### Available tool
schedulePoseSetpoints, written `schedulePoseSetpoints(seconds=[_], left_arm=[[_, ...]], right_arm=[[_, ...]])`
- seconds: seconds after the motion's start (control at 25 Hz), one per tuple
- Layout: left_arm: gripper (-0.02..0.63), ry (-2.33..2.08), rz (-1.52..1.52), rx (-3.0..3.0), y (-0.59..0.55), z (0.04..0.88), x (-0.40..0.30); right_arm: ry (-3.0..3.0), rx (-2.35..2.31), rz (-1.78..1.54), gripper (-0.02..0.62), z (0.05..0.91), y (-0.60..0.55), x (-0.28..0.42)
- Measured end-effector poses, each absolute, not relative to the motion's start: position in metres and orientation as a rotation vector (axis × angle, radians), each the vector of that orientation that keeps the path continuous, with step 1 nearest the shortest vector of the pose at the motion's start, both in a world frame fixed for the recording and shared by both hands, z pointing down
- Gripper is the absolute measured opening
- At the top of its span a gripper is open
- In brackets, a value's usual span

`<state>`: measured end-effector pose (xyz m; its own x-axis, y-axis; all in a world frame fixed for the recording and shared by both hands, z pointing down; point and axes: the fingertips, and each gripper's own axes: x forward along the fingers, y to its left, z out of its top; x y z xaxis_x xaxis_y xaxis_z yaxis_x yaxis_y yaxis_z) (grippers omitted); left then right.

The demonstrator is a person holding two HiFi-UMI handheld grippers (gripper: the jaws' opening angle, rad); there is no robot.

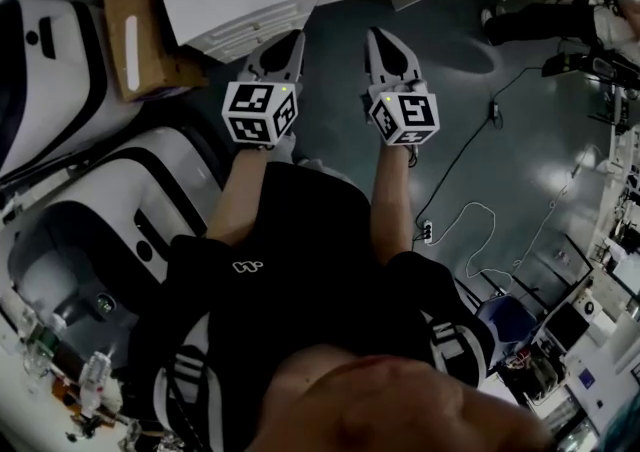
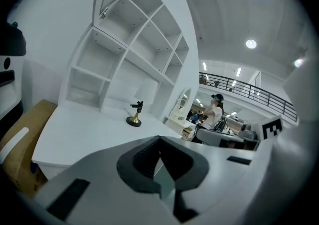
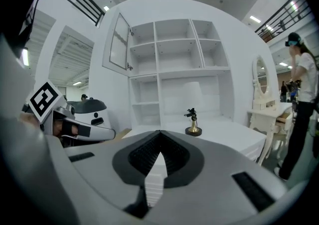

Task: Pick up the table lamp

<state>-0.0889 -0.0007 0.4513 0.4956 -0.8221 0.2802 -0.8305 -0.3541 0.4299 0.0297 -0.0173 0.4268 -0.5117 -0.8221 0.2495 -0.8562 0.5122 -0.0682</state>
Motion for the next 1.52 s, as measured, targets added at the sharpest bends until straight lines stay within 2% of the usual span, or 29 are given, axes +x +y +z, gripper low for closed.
schedulePoseSetpoints(seconds=[0.56, 1.52], left_arm=[[0.011, -1.365, -0.088, 2.297, -0.029, 0.423, -0.115], [0.011, -1.488, -0.018, 2.31, -0.086, 0.423, -0.112]], right_arm=[[-2.573, 1.537, 0.118, 0.018, 0.392, -0.042, 0.001], [-2.616, 1.568, 0.202, 0.018, 0.399, -0.102, 0.014]])
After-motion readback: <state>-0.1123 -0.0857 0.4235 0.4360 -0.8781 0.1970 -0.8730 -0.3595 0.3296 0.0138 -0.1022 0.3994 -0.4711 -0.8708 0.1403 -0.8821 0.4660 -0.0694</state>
